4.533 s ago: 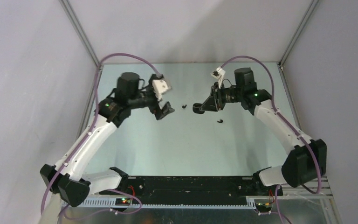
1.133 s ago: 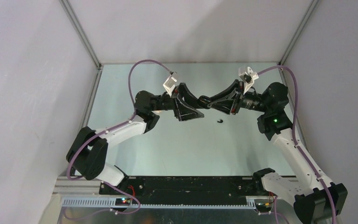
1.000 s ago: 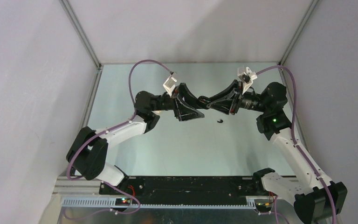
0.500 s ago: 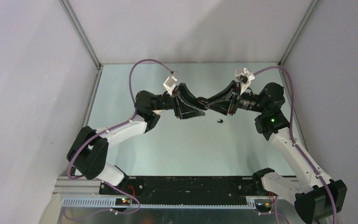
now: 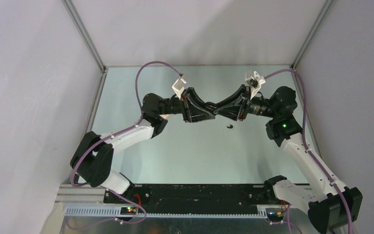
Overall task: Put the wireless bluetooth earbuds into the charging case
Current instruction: Pick up the charging case at the center of the board.
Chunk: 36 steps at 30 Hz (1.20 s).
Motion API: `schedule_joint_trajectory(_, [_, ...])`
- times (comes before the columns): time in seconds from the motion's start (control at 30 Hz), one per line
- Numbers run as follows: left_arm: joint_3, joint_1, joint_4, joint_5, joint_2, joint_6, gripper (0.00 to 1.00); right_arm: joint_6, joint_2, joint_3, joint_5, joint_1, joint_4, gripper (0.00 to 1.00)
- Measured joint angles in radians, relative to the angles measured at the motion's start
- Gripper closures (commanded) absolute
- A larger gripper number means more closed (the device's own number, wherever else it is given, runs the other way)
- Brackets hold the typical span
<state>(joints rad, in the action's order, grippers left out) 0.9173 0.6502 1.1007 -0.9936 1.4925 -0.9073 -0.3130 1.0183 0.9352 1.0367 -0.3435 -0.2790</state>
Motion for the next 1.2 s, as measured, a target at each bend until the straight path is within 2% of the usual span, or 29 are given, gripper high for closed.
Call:
schedule_joint_trajectory(0.23, [0.007, 0.0, -0.016, -0.004, 0.002, 0.008, 0.75, 0.012, 0.002, 0.0, -0.001, -0.003, 0.002, 0.76])
schedule_joint_trajectory(0.4, [0.007, -0.001, -0.019, -0.005, 0.004, 0.01, 0.91, 0.025, 0.003, 0.0, -0.002, -0.004, 0.005, 0.73])
schedule_joint_trajectory(0.47, [0.007, -0.001, -0.019, -0.006, 0.004, 0.01, 0.94, 0.029, 0.003, 0.0, -0.002, -0.004, 0.008, 0.63])
schedule_joint_trajectory(0.57, [0.011, -0.001, -0.034, -0.013, 0.004, 0.023, 0.96, 0.04, 0.002, 0.0, -0.001, -0.005, 0.012, 0.38])
schedule_joint_trajectory(0.67, [0.026, 0.005, -0.091, -0.048, 0.003, 0.08, 0.98, 0.047, 0.002, -0.003, 0.0, 0.0, 0.012, 0.2])
schedule_joint_trajectory(0.7, [0.033, 0.007, -0.14, -0.063, 0.001, 0.122, 0.99, 0.046, 0.002, -0.003, 0.001, 0.005, 0.012, 0.13])
schedule_joint_trajectory(0.83, [0.067, 0.007, -0.451, -0.09, -0.021, 0.394, 0.99, 0.044, -0.006, -0.004, 0.01, 0.035, 0.011, 0.03])
schedule_joint_trajectory(1.0, [0.204, 0.006, -1.026, -0.051, -0.042, 0.888, 0.99, 0.047, -0.022, -0.004, 0.022, 0.06, 0.016, 0.01])
schedule_joint_trajectory(1.2, [0.256, 0.006, -1.448, -0.021, -0.098, 1.289, 0.99, 0.22, -0.013, -0.001, 0.0, 0.012, 0.173, 0.01])
